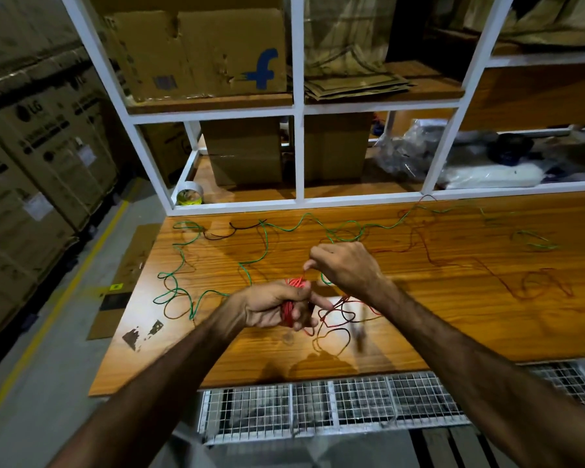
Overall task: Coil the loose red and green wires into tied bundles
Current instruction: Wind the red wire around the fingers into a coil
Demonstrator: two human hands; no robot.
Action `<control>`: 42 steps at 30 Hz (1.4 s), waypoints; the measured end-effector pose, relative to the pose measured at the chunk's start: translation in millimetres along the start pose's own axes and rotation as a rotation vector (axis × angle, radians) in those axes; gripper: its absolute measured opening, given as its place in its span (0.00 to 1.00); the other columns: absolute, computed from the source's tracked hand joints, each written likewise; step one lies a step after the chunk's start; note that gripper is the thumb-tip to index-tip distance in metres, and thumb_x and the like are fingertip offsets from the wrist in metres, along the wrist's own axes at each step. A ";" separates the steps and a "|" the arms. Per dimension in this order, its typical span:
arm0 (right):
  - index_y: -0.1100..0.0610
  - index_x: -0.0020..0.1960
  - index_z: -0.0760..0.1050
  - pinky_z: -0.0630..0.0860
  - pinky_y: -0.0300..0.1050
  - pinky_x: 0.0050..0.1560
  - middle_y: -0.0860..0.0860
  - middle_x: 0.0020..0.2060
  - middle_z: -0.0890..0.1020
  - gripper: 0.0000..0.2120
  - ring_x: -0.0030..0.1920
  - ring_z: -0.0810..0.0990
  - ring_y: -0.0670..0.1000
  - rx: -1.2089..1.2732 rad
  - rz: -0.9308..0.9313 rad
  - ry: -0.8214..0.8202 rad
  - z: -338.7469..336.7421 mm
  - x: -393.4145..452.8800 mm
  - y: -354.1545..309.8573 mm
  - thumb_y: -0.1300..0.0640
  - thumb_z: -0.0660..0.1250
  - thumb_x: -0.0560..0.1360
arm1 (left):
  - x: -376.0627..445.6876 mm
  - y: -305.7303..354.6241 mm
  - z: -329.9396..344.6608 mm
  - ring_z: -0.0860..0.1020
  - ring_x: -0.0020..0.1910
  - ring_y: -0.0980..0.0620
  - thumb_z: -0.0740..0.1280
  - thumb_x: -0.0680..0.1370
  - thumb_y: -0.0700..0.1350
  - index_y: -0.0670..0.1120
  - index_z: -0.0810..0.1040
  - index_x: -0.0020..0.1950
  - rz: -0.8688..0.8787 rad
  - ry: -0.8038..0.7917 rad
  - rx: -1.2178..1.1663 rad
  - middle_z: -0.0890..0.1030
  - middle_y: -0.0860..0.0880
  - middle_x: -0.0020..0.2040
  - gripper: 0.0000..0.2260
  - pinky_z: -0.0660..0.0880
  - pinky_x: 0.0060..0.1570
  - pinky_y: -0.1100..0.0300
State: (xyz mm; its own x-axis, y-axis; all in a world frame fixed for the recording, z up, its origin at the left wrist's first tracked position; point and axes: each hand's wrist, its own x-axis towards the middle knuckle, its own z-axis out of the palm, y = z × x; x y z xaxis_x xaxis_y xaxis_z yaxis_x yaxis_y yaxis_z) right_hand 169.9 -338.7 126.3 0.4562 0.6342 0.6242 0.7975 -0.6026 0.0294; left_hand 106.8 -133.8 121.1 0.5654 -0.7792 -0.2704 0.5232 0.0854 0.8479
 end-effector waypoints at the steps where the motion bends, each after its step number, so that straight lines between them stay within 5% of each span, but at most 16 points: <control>1: 0.52 0.44 0.71 0.66 0.44 0.24 0.49 0.34 0.78 0.15 0.28 0.77 0.54 0.017 0.022 0.024 -0.6 0.8 -2.3 0.43 0.60 0.84 | 0.6 0.1 -1.7 0.86 0.42 0.49 0.70 0.79 0.52 0.37 0.82 0.63 0.075 -0.039 -0.084 0.84 0.48 0.34 0.20 0.79 0.58 0.56; 6: 0.49 0.52 0.72 0.74 0.51 0.28 0.55 0.36 0.82 0.08 0.31 0.79 0.58 0.186 0.163 -0.034 7.5 -4.5 -12.6 0.48 0.57 0.83 | 10.3 14.8 5.4 0.75 0.70 0.37 0.57 0.86 0.43 0.30 0.68 0.73 0.490 -0.212 -0.537 0.81 0.35 0.63 0.20 0.65 0.76 0.45; 10: 0.49 0.50 0.67 0.71 0.55 0.30 0.57 0.33 0.78 0.20 0.32 0.77 0.62 0.170 0.298 -0.171 17.7 -17.4 -19.9 0.37 0.44 0.85 | 15.3 34.1 0.4 0.76 0.70 0.42 0.65 0.81 0.41 0.33 0.74 0.70 0.673 0.080 -0.695 0.80 0.38 0.66 0.19 0.68 0.74 0.47; 13: 0.51 0.48 0.68 0.65 0.52 0.33 0.57 0.35 0.79 0.19 0.35 0.77 0.63 0.174 0.289 -0.282 15.6 -18.3 -27.4 0.40 0.49 0.86 | 27.0 40.3 -6.9 0.75 0.71 0.44 0.60 0.83 0.44 0.35 0.71 0.70 0.757 0.437 -0.715 0.79 0.39 0.68 0.19 0.63 0.77 0.48; 15: 0.52 0.49 0.70 0.64 0.51 0.36 0.58 0.36 0.80 0.17 0.36 0.78 0.63 0.159 0.273 -0.369 12.2 -13.6 -31.4 0.42 0.52 0.87 | 34.8 36.7 -10.9 0.71 0.75 0.46 0.58 0.85 0.47 0.38 0.74 0.69 0.734 0.655 -0.505 0.76 0.42 0.72 0.18 0.60 0.79 0.47; 18: 0.52 0.48 0.71 0.67 0.53 0.38 0.58 0.39 0.81 0.16 0.39 0.79 0.63 0.120 0.267 -0.438 6.2 -6.4 -32.3 0.43 0.54 0.86 | 36.5 19.1 -23.8 0.73 0.72 0.57 0.64 0.82 0.57 0.48 0.82 0.67 0.593 1.002 0.184 0.77 0.58 0.71 0.19 0.70 0.72 0.48; 21: 0.48 0.44 0.66 0.73 0.53 0.36 0.54 0.31 0.75 0.15 0.35 0.78 0.63 0.118 0.232 -0.440 -3.5 -0.8 -27.6 0.42 0.55 0.86 | 32.1 2.1 -47.7 0.79 0.64 0.60 0.65 0.79 0.64 0.53 0.75 0.73 0.405 1.071 0.529 0.81 0.57 0.65 0.25 0.79 0.62 0.47; 23: 0.50 0.45 0.70 0.70 0.50 0.34 0.53 0.30 0.74 0.16 0.34 0.78 0.62 0.101 0.219 -0.446 -9.1 3.2 -20.4 0.42 0.56 0.86 | 23.9 -3.8 -48.7 0.83 0.50 0.62 0.65 0.82 0.59 0.42 0.80 0.67 0.342 1.023 0.628 0.85 0.44 0.59 0.24 0.82 0.54 0.53; 25: 0.52 0.48 0.75 0.67 0.49 0.36 0.57 0.36 0.81 0.17 0.38 0.80 0.63 0.066 0.201 -0.437 -12.0 5.1 -12.6 0.42 0.57 0.85 | 15.0 -9.7 -39.7 0.82 0.33 0.52 0.60 0.84 0.60 0.36 0.84 0.42 0.287 0.900 0.758 0.85 0.38 0.37 0.29 0.79 0.39 0.54; 27: 0.51 0.50 0.76 0.66 0.49 0.37 0.57 0.41 0.84 0.16 0.42 0.82 0.63 0.061 0.183 -0.399 -12.6 4.7 -6.3 0.42 0.57 0.85 | 9.9 -12.3 -29.7 0.80 0.28 0.42 0.55 0.84 0.64 0.39 0.79 0.28 0.185 0.751 0.768 0.78 0.37 0.25 0.36 0.79 0.38 0.54; 30: 0.52 0.50 0.77 0.66 0.49 0.36 0.54 0.41 0.84 0.16 0.41 0.82 0.62 0.066 0.164 -0.367 -9.7 3.7 0.5 0.42 0.58 0.85 | 16.4 -17.6 -20.2 0.81 0.32 0.40 0.57 0.78 0.71 0.34 0.84 0.43 0.076 0.472 0.471 0.72 0.42 0.20 0.39 0.81 0.57 0.45; 34: 0.51 0.48 0.76 0.72 0.48 0.33 0.50 0.39 0.83 0.16 0.37 0.81 0.58 0.099 0.145 -0.286 -3.0 -1.7 1.6 0.42 0.58 0.84 | 10.1 -13.7 -7.1 0.69 0.20 0.54 0.70 0.79 0.58 0.30 0.78 0.63 -0.022 0.055 0.133 0.67 0.50 0.20 0.30 0.78 0.59 0.51; 37: 0.49 0.47 0.71 0.69 0.47 0.31 0.50 0.37 0.81 0.11 0.34 0.77 0.56 0.156 0.182 -0.200 -0.4 -4.8 -2.6 0.44 0.61 0.85 | 1.0 -6.9 -1.1 0.80 0.27 0.52 0.72 0.79 0.50 0.33 0.79 0.65 0.110 -0.049 -0.149 0.77 0.50 0.25 0.23 0.80 0.57 0.55; 39: 0.48 0.52 0.74 0.67 0.47 0.32 0.50 0.39 0.82 0.08 0.36 0.80 0.55 0.177 0.217 -0.193 -0.3 -6.5 -5.8 0.47 0.58 0.84 | 1.7 1.9 -4.1 0.86 0.48 0.45 0.68 0.82 0.45 0.33 0.77 0.68 0.278 -0.102 -0.380 0.87 0.43 0.41 0.20 0.79 0.61 0.50; 42: 0.50 0.53 0.75 0.70 0.50 0.32 0.55 0.35 0.81 0.15 0.34 0.79 0.59 0.201 0.293 -0.189 1.9 -11.8 -11.2 0.44 0.53 0.85 | 5.7 19.3 -7.6 0.76 0.70 0.39 0.58 0.85 0.38 0.32 0.69 0.74 0.488 -0.119 -0.541 0.81 0.35 0.64 0.19 0.69 0.74 0.46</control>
State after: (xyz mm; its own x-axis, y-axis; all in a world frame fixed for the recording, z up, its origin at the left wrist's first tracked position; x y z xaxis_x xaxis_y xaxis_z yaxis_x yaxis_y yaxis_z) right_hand 156.3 -338.5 117.1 0.7252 0.5392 0.4281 0.6758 -0.6763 -0.2931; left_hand 125.0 -131.9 132.4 0.7576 -0.6334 0.1577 0.4883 0.7103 0.5070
